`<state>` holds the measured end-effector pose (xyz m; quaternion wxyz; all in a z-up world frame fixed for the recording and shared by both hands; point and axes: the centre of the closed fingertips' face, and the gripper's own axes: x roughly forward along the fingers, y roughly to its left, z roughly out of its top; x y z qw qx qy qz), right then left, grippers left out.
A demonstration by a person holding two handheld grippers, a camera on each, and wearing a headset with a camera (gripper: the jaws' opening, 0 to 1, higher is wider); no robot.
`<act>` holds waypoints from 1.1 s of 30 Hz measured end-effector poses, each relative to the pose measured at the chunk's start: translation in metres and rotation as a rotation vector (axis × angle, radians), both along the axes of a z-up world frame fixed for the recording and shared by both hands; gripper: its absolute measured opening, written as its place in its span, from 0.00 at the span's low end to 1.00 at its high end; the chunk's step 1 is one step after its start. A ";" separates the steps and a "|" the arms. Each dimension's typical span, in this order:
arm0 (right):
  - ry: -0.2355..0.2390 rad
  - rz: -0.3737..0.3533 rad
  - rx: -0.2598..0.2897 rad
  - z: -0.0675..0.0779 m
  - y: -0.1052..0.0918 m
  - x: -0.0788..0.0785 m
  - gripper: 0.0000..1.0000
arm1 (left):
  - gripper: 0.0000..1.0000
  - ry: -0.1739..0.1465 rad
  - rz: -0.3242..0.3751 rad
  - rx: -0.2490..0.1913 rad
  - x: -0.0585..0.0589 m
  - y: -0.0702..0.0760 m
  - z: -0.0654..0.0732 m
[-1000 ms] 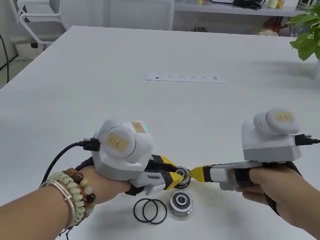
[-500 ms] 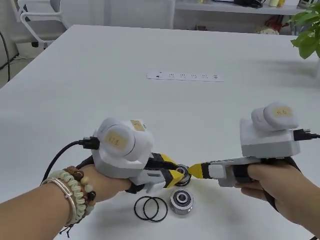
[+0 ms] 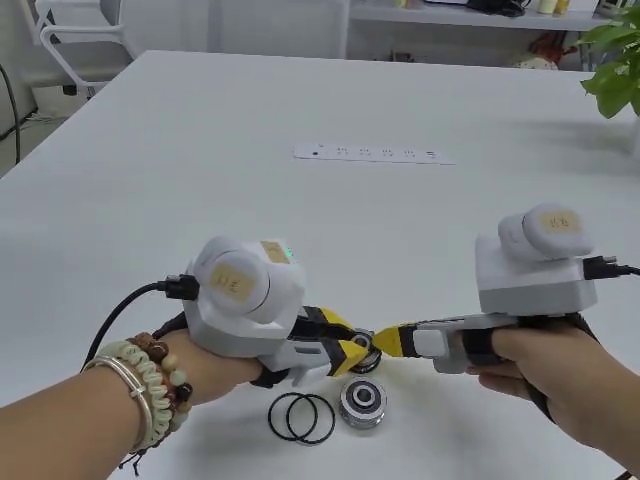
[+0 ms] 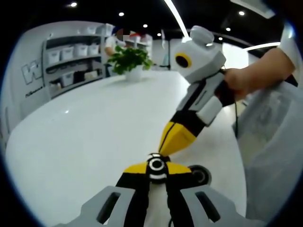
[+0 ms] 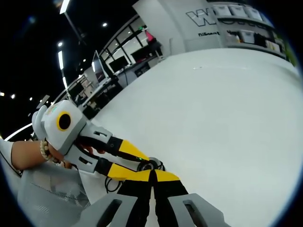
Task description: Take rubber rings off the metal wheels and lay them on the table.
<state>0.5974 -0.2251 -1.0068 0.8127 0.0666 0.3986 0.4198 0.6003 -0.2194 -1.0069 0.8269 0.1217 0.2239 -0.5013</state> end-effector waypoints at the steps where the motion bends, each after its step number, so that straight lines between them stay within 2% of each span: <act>1: -0.003 0.002 -0.003 0.000 0.000 0.000 0.00 | 0.13 -0.001 0.000 0.000 0.000 0.000 0.000; 22: -0.019 0.026 -0.007 0.002 0.003 -0.001 0.00 | 0.14 -0.007 0.000 0.000 0.000 -0.001 0.000; 30: -0.025 0.037 0.007 0.004 0.007 -0.002 0.00 | 0.14 -0.008 0.000 -0.001 0.000 -0.001 0.000; 32: -0.023 0.039 0.020 0.006 0.009 -0.002 0.00 | 0.14 -0.008 0.001 -0.002 0.000 -0.001 0.000; 33: -0.022 0.045 0.046 0.010 0.012 -0.003 0.00 | 0.14 -0.008 0.001 -0.003 0.000 -0.001 0.000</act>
